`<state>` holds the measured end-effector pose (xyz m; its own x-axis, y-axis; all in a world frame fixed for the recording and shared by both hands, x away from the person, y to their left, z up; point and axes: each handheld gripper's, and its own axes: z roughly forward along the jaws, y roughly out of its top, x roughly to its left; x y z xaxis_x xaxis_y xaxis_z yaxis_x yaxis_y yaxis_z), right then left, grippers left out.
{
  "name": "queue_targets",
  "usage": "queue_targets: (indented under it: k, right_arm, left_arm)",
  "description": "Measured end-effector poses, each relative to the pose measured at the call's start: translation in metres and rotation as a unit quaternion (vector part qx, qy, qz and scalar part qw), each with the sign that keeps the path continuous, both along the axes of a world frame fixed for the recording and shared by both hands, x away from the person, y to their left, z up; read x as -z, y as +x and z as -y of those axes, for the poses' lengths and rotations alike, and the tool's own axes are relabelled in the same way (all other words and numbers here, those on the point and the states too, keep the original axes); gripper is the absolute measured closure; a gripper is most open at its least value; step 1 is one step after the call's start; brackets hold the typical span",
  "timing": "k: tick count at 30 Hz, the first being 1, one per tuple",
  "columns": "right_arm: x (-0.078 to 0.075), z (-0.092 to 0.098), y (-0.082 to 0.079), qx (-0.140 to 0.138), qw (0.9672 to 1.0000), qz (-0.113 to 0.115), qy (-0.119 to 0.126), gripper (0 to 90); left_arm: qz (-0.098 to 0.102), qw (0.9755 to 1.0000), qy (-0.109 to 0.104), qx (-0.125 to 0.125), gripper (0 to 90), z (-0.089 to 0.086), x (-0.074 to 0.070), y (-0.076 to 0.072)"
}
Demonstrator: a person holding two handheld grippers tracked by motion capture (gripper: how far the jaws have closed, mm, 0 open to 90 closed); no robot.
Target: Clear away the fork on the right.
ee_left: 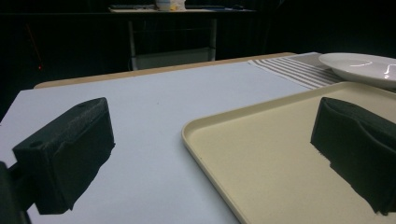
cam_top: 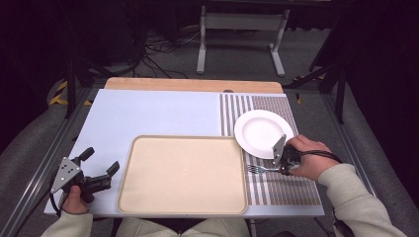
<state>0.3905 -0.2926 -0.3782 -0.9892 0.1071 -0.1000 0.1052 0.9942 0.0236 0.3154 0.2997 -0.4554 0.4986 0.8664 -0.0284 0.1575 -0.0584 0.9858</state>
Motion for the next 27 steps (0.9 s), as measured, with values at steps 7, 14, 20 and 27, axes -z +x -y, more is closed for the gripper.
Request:
queue_targets:
  k: [7, 14, 20, 27]
  right_arm:
    - [-0.013, -0.003, 0.001, 0.014, 0.9997, 0.016, 0.010, 77.7]
    - [-0.022, -0.005, 0.001, 0.026, 0.9992, 0.023, 0.022, 77.7]
    - [-0.028, -0.010, 0.001, 0.037, 0.9983, 0.025, 0.038, 77.7]
    - [-0.033, -0.017, 0.002, 0.075, 0.9948, 0.022, 0.065, 77.7]
  left_arm:
    - [0.001, 1.0000, 0.000, 0.000, 0.1, 0.000, 0.000, 0.000]
    - [0.001, 1.0000, 0.000, 0.000, 0.1, 0.000, 0.000, 0.000]
    - [0.001, 1.0000, 0.000, 0.000, 0.1, 0.000, 0.000, 0.000]
    - [0.001, 1.0000, -0.001, 0.001, 0.1, 0.000, -0.001, 0.000]
